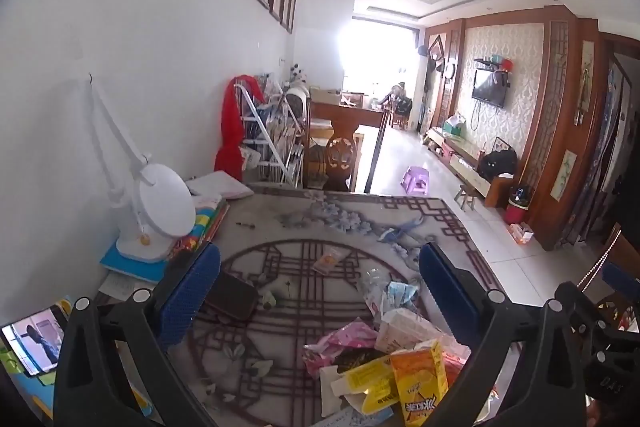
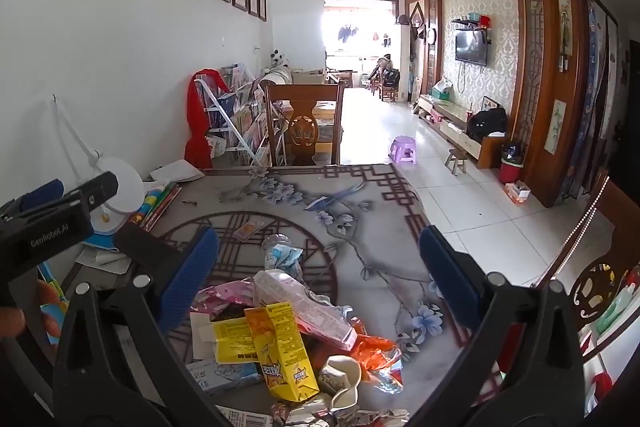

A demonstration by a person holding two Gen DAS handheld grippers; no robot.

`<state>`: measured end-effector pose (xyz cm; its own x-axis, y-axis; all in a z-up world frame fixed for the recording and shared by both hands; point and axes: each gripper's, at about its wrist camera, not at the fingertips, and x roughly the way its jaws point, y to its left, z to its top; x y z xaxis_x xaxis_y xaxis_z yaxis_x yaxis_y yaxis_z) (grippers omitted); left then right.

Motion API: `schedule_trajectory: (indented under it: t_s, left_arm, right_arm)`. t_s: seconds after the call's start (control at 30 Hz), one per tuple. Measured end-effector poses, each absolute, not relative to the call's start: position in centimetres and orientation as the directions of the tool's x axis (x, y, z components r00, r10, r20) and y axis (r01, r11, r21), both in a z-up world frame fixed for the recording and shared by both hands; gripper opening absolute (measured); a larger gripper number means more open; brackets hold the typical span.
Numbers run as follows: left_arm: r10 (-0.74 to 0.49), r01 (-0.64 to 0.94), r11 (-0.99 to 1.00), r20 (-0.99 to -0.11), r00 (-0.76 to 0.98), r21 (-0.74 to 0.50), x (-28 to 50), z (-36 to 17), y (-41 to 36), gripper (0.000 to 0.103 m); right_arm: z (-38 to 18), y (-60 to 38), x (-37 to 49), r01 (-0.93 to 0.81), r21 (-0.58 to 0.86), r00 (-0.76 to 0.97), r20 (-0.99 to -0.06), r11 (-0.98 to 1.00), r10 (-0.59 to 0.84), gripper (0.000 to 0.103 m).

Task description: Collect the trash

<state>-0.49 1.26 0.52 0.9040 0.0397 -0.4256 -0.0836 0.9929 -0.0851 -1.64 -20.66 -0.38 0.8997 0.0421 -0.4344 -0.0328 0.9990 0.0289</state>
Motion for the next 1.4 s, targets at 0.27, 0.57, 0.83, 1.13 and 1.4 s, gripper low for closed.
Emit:
schedule_trajectory:
  t_s: [0.27,0.57,0.83,1.13,1.4]
  left_arm:
    - [0.026,-0.071,0.994,-0.45,0.892,-0.083,0.7,0.4,0.9,0.095]
    - [0.043,-0.105,0.99,-0.504,0.862,-0.094,1.4,-0.6,1.6,0.095]
    - [0.106,-0.157,0.986,-0.505,0.856,-0.059,1.3,-0.4,2.2,0.095]
    - [0.103,-0.154,0.986,-0.5,0.86,-0.061,0.9,-0.6,2.3,0.095]
    - [0.084,-0.131,0.99,-0.509,0.857,-0.057,1.0,-0.7,1.5,0.095]
  right_arm:
    - [-0.6,-21.2,-1.3,-0.007,0.06,0.893,-0.448,0.998,0.033,0.099]
    - [-1.3,-20.7,-0.2,-0.029,0.054,0.889,-0.455,0.998,0.05,0.099]
    - [-1.3,-20.0,0.3,-0.056,0.054,0.886,-0.458,0.997,0.074,0.099]
    - [-1.4,-19.8,0.2,-0.057,0.056,0.883,-0.464,0.997,0.077,0.099]
    - [-1.4,-20.2,-0.2,-0.039,0.054,0.886,-0.46,0.998,0.06,0.099]
